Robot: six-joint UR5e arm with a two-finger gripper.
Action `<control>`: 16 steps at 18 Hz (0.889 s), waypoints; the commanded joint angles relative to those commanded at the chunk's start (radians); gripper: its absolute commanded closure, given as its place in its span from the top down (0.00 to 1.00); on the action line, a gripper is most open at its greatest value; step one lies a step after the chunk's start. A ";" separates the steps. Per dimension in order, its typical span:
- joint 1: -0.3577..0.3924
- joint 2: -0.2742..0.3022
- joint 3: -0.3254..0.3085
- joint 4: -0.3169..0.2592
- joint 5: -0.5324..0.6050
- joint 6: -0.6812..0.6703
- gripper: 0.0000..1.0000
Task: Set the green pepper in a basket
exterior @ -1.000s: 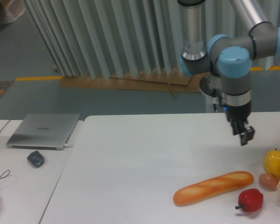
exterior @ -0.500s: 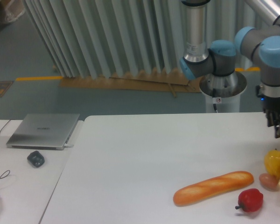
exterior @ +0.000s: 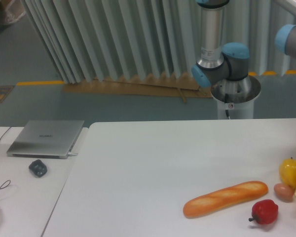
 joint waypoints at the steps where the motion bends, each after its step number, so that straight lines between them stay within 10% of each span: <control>1: 0.002 -0.012 0.000 0.012 0.000 -0.001 0.57; 10: -0.009 -0.071 0.012 0.035 0.000 -0.018 0.61; 13: -0.012 -0.072 0.017 0.040 -0.005 -0.020 1.00; 16: -0.037 -0.071 0.029 0.040 -0.005 -0.032 1.00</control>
